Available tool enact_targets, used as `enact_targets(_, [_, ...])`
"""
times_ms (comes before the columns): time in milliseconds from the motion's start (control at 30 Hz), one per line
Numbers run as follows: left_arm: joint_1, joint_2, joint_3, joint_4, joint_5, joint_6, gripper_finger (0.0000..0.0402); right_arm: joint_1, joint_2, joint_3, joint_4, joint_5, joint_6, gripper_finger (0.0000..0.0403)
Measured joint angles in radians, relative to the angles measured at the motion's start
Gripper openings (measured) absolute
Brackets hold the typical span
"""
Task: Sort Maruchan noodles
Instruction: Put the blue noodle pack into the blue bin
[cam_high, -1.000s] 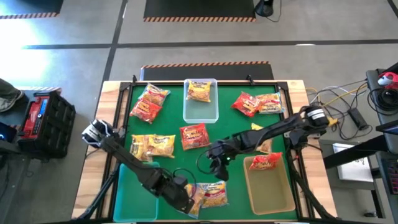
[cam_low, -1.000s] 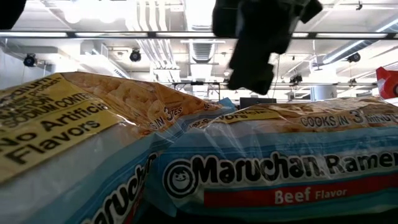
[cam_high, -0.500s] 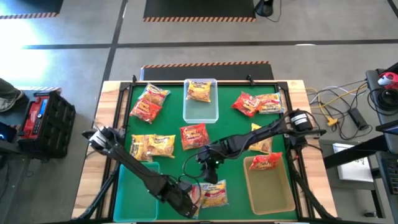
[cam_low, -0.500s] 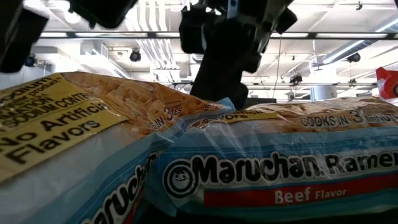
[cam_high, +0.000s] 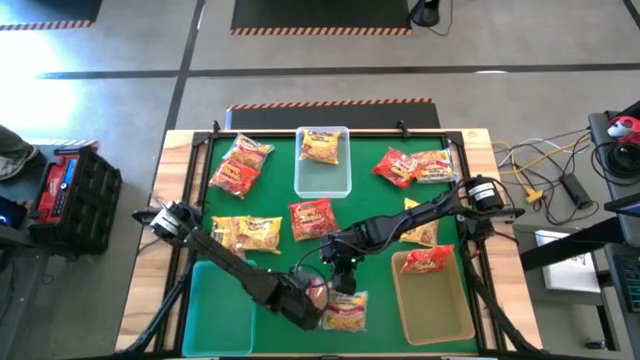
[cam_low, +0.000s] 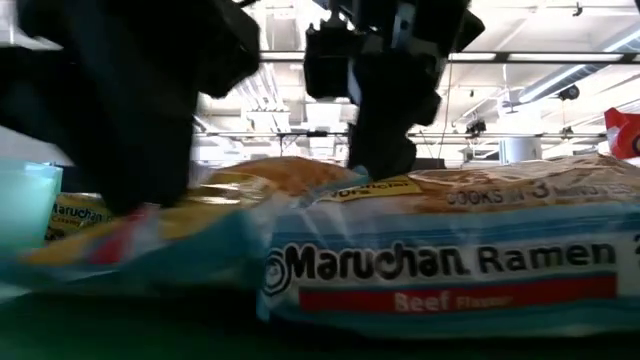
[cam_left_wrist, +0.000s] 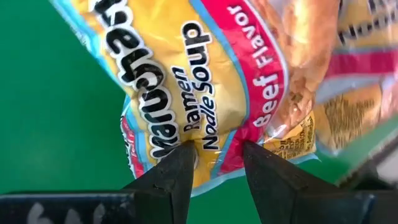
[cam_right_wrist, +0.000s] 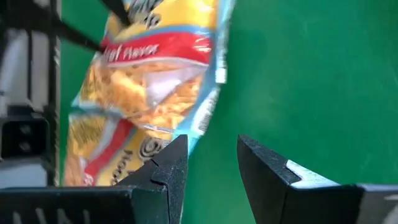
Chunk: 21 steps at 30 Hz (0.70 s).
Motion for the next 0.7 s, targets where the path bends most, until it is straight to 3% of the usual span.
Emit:
enact_targets(200, [0.078, 0.0, -0.001, -0.051, -0.068, 0.144, 0.0125, -0.004, -0.023, 0.0, -0.121, 0.005, -0.09, 0.0127])
enact_targets(467, [0.169, 0.0, -0.003, -0.073, -0.159, 0.274, 0.0125, -0.013, -0.045, -0.002, -0.136, 0.008, -0.14, 0.0127])
enact_targets(700, [0.139, -0.071, -0.005, -0.077, -0.157, 0.276, 0.0125, -0.052, -0.114, -0.002, -0.254, 0.002, -0.228, 0.0127])
